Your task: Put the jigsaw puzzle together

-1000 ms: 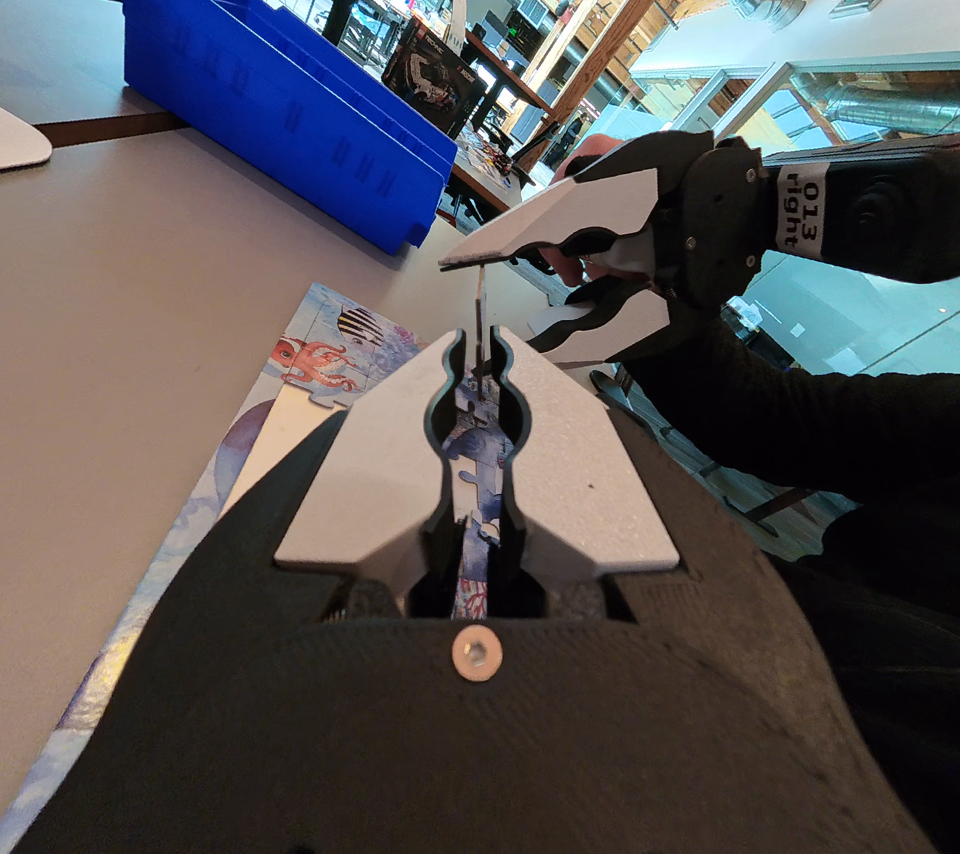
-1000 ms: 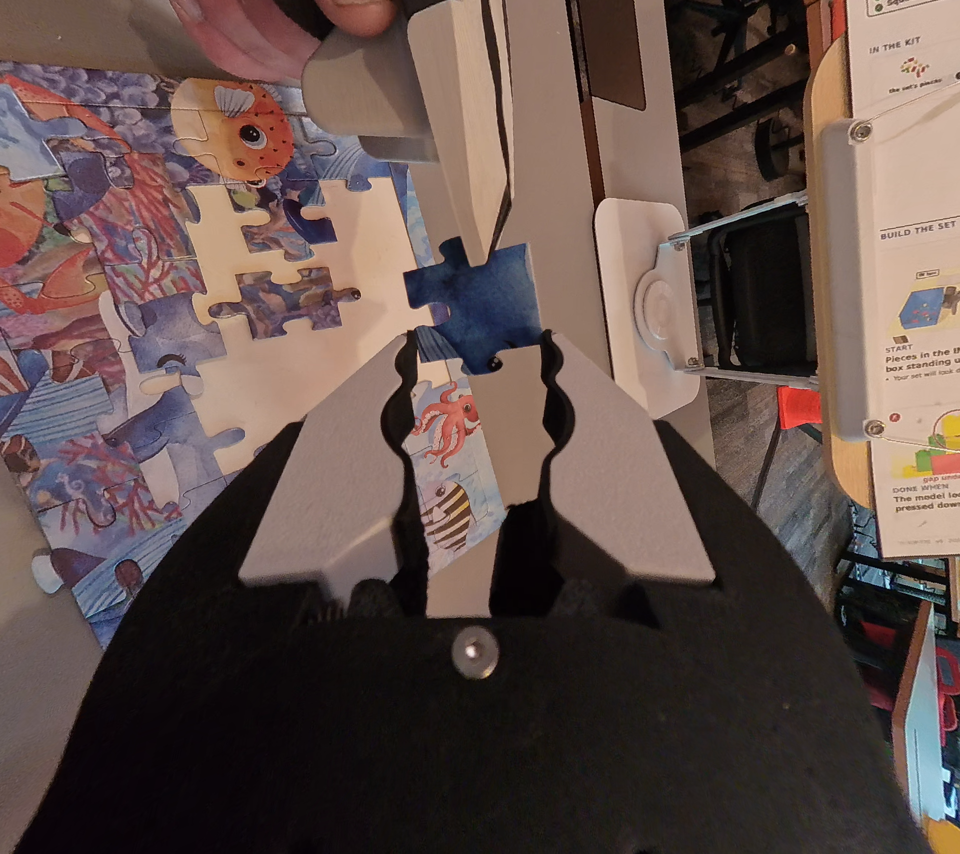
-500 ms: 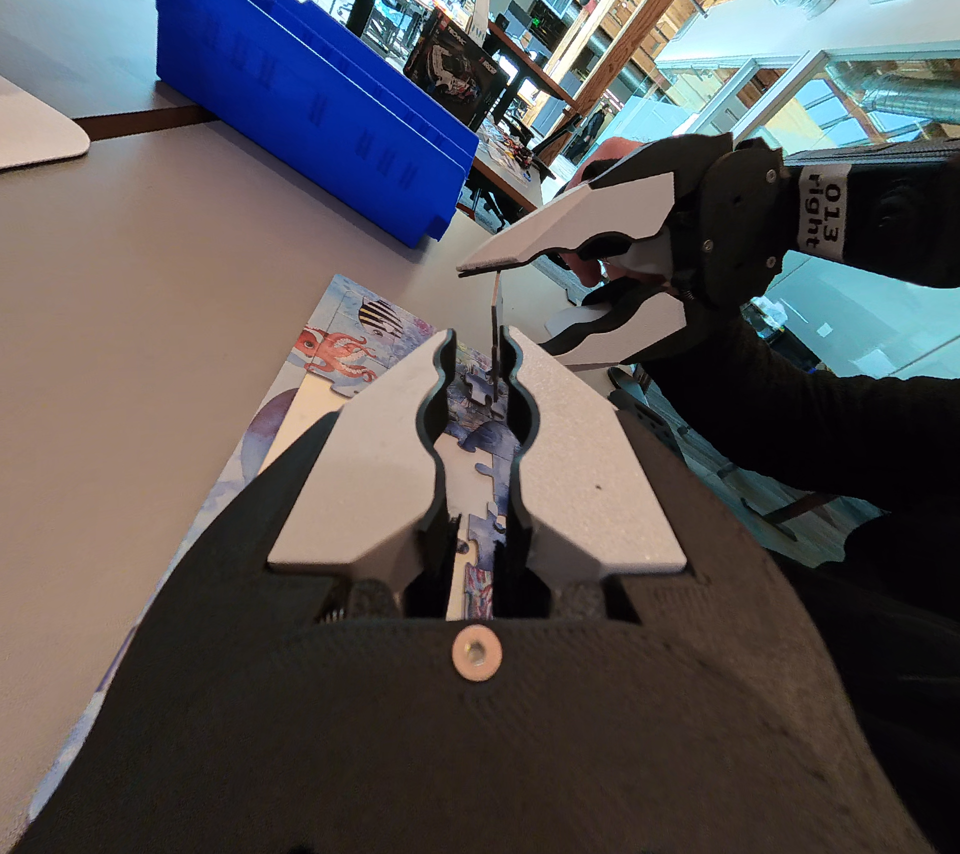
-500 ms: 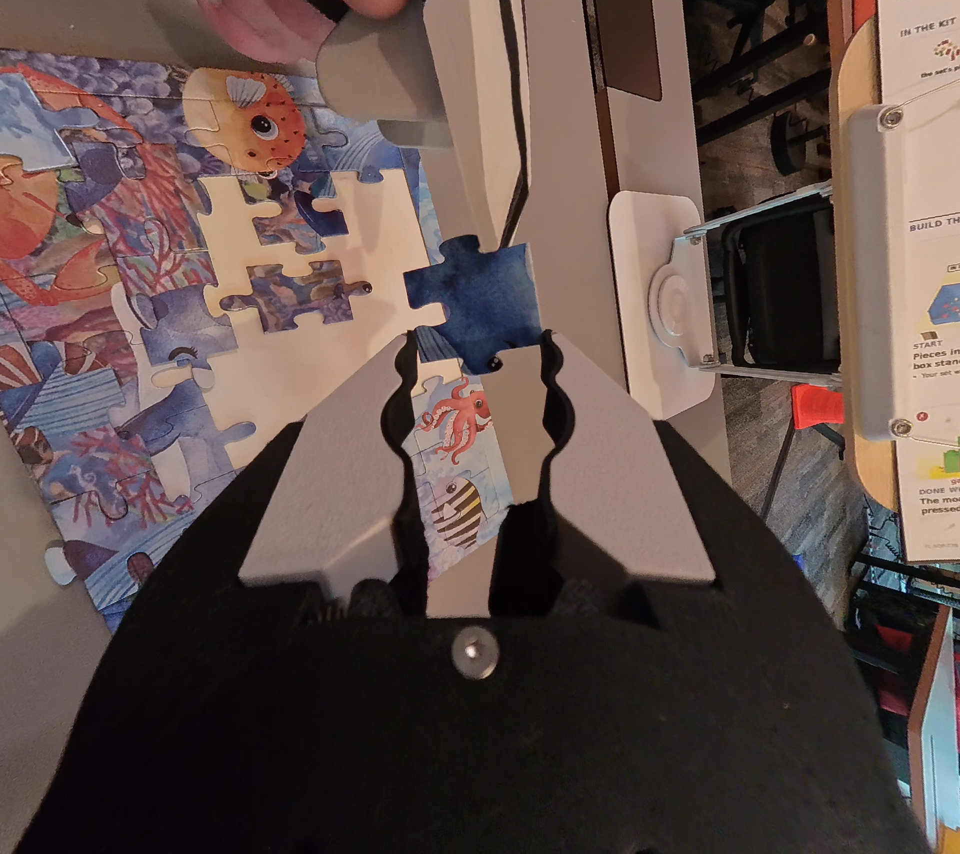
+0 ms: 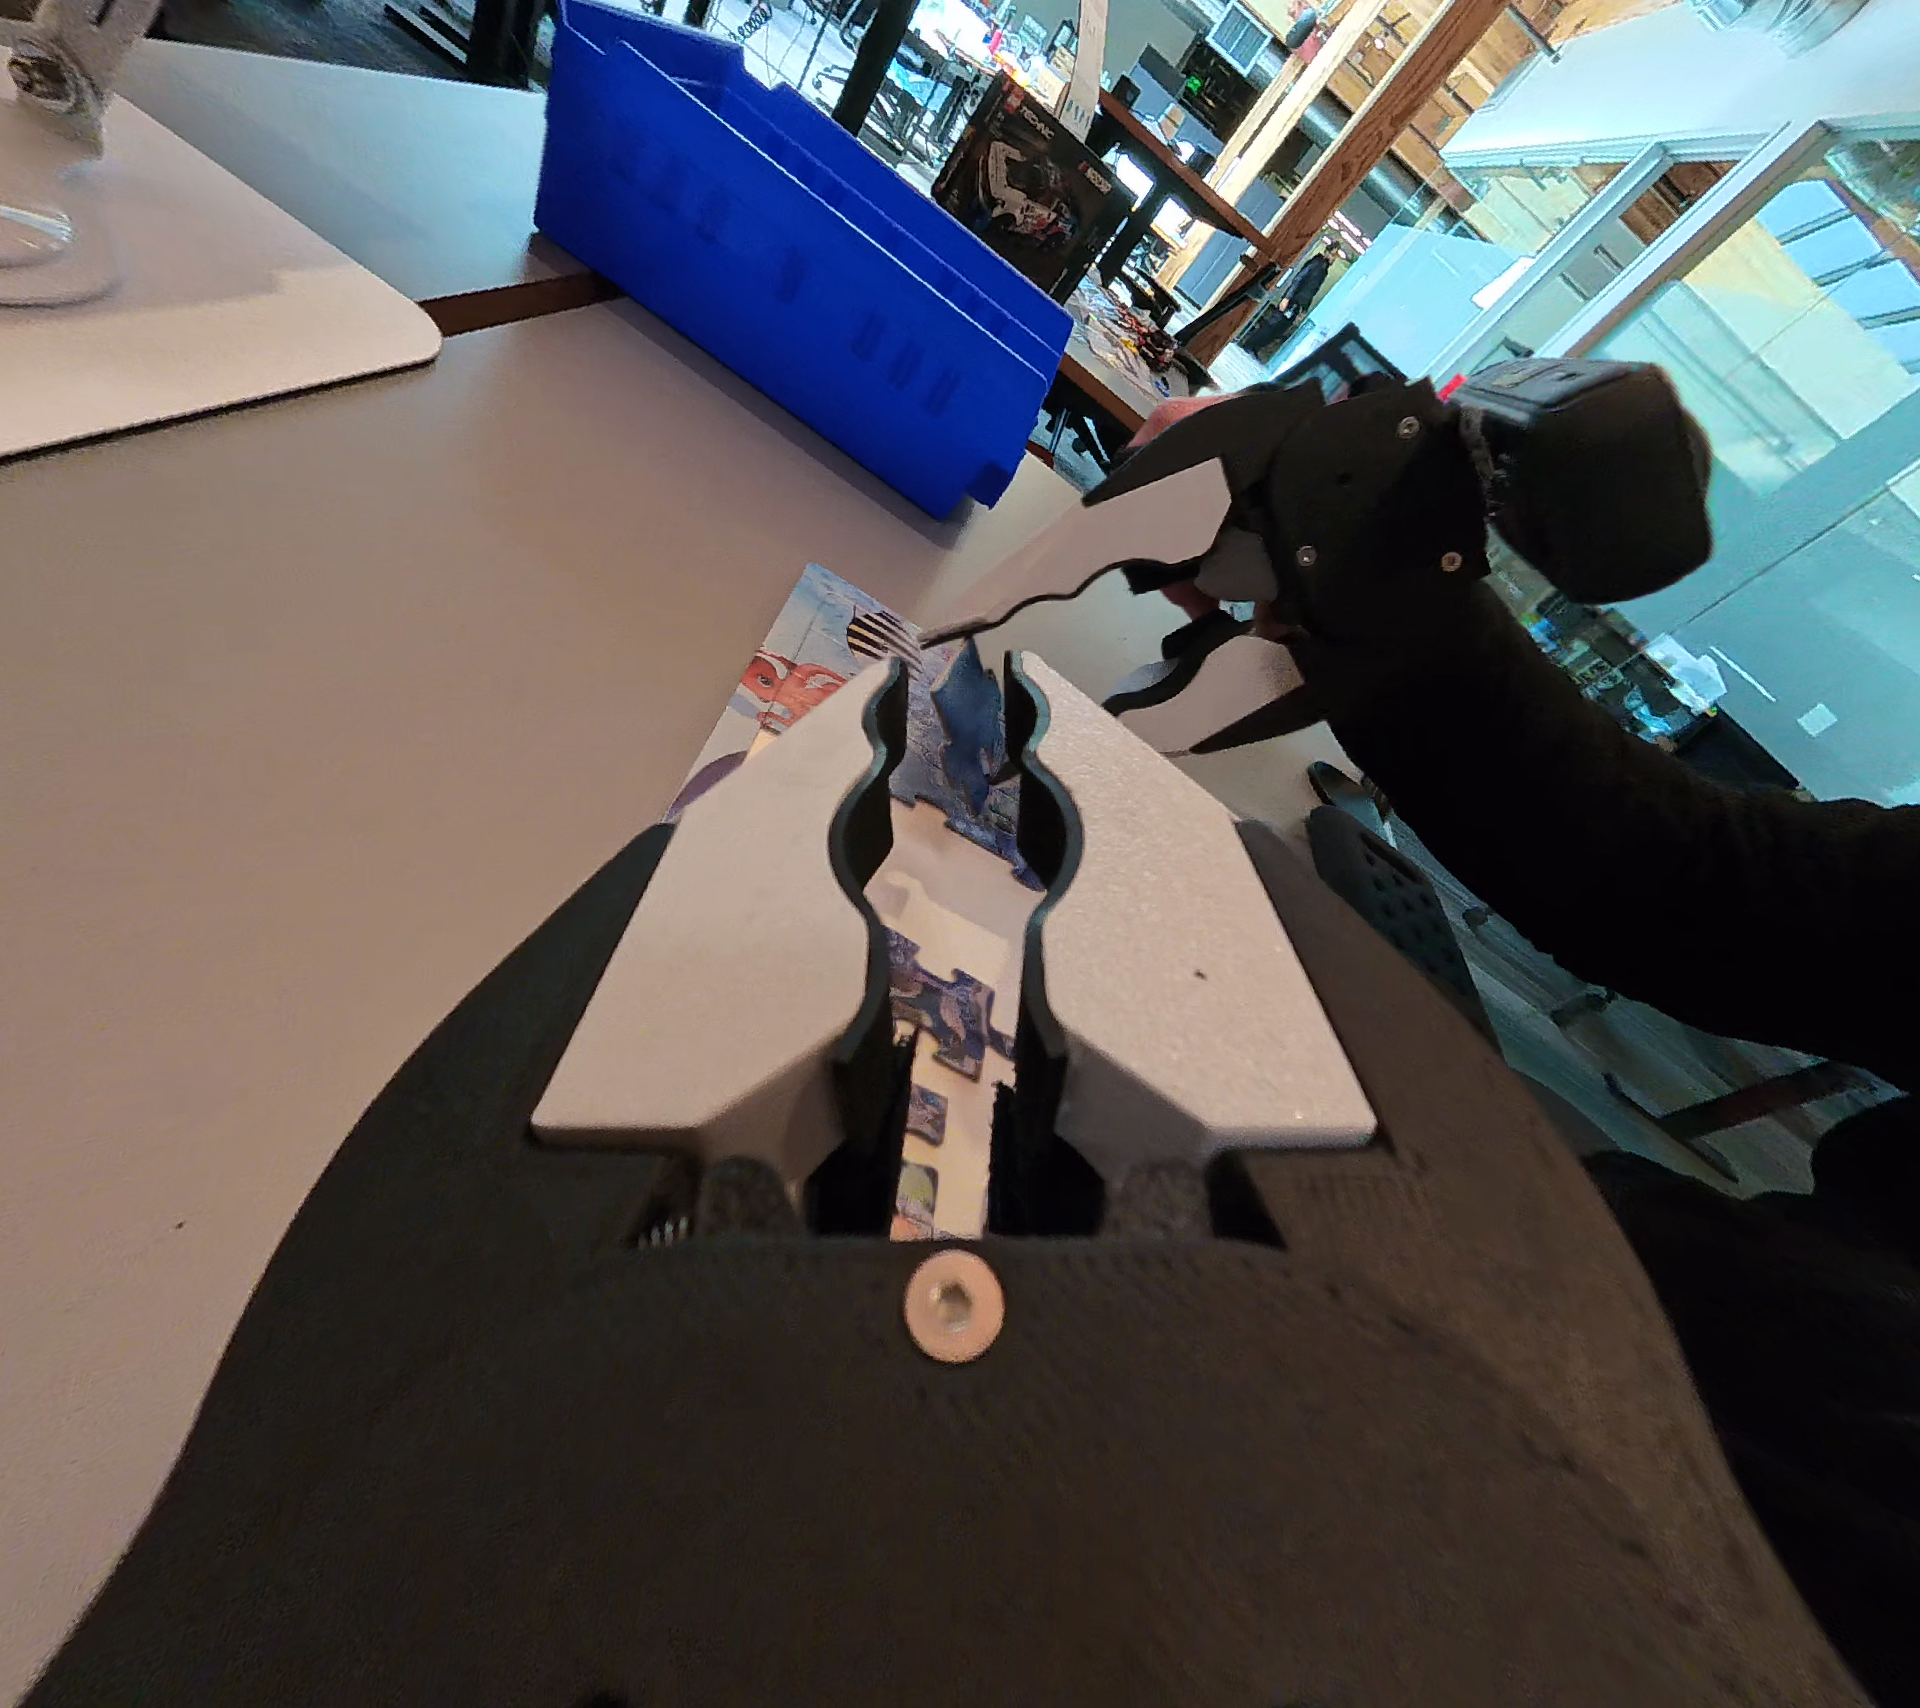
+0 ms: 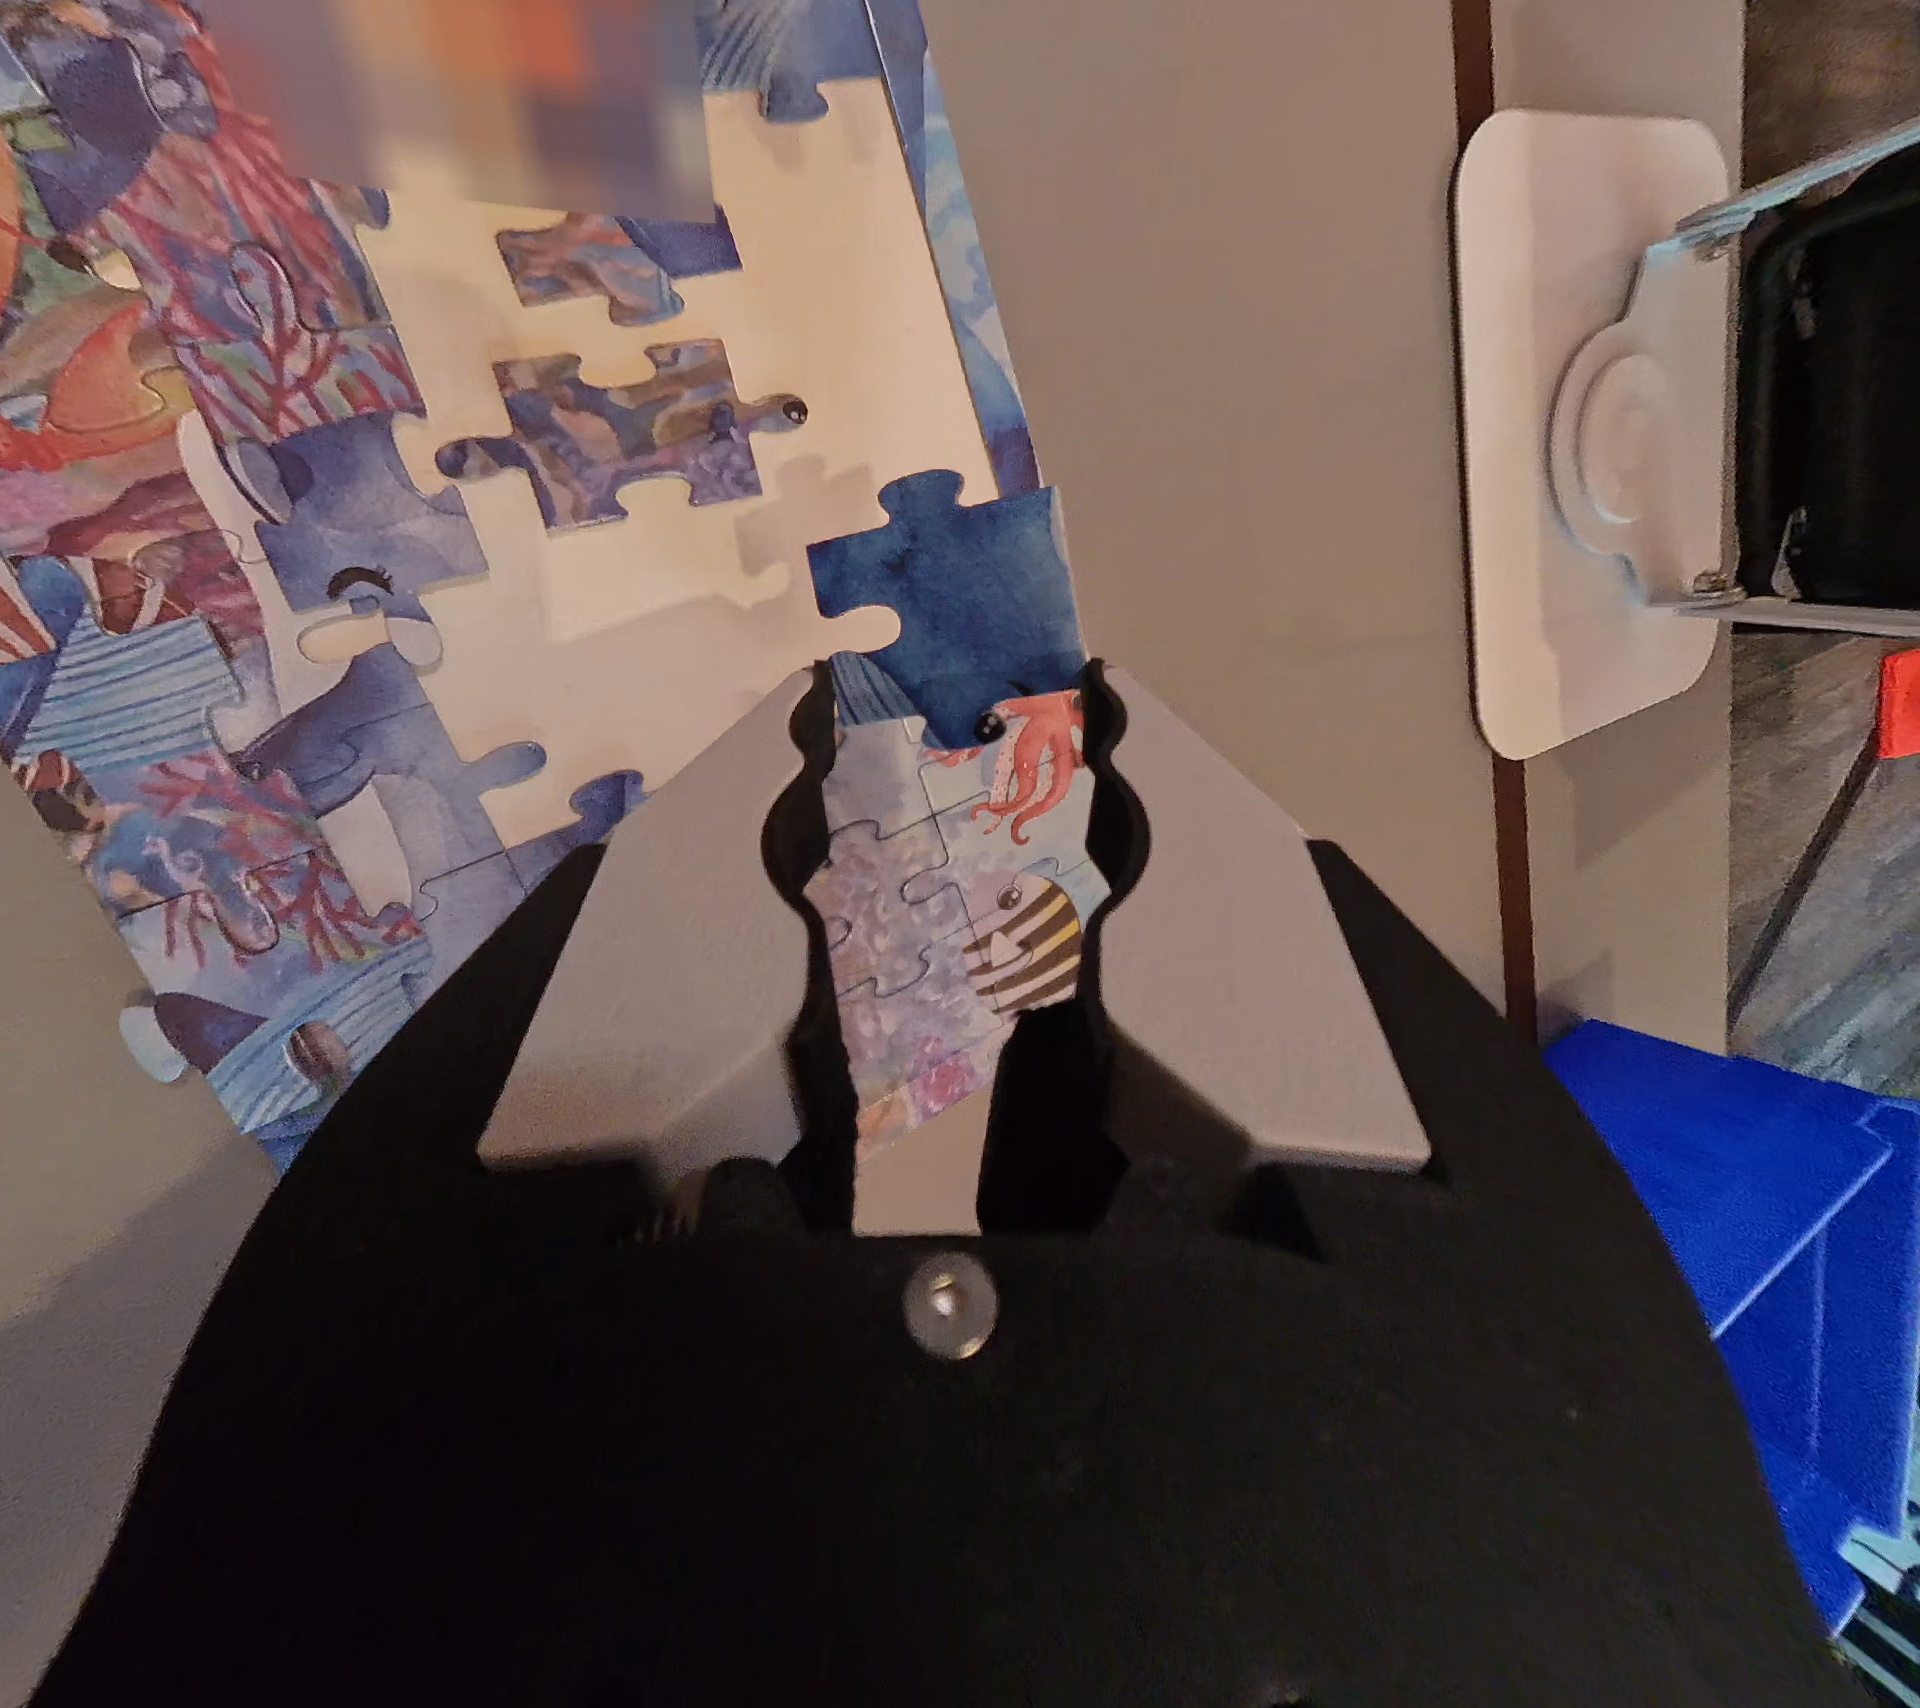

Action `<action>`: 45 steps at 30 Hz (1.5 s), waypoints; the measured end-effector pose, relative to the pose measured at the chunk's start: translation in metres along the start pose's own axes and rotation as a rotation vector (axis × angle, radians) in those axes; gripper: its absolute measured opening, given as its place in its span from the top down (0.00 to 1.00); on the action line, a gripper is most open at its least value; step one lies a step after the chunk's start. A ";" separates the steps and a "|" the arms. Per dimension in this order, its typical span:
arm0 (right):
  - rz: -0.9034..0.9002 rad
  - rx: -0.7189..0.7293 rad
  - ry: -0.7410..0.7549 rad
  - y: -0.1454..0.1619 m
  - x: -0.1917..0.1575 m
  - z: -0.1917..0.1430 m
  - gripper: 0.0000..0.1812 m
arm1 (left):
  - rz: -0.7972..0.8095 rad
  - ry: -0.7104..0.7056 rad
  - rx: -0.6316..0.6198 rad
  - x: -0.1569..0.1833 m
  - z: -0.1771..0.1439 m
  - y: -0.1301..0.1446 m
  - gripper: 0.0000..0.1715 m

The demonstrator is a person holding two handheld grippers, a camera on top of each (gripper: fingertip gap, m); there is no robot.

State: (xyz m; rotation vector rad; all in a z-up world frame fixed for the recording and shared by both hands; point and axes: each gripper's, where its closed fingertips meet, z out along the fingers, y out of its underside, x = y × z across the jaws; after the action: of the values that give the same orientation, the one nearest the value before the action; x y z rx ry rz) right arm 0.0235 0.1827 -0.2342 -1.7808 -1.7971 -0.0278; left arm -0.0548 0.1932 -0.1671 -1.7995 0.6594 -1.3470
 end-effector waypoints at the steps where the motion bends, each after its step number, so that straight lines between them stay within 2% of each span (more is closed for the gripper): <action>1: 0.005 -0.013 -0.007 0.004 0.000 0.003 0.75 | 0.001 -0.006 0.004 -0.001 -0.002 -0.001 0.91; 12: 0.075 -0.129 -0.138 0.037 -0.011 0.020 0.74 | 0.004 -0.040 0.001 -0.010 -0.008 -0.001 0.90; 33: 0.156 -0.173 -0.226 0.053 -0.017 0.024 0.74 | 0.021 -0.084 -0.053 -0.019 -0.004 0.010 0.90; 37: 0.202 -0.181 -0.206 0.057 -0.011 0.022 0.66 | 0.022 -0.085 -0.056 -0.020 -0.004 0.010 0.90; 40: 0.199 -0.111 -0.202 0.042 -0.011 0.015 0.67 | 0.020 -0.087 -0.056 -0.021 -0.004 0.010 0.90; 45: 0.109 0.002 -0.324 -0.003 -0.045 0.015 0.67 | 0.020 -0.084 -0.067 -0.020 -0.001 0.013 0.89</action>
State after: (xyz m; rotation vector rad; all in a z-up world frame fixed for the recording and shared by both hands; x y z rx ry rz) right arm 0.0114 0.1479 -0.2647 -1.9678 -1.9111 0.3232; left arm -0.0612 0.2013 -0.1887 -1.8868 0.6825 -1.2415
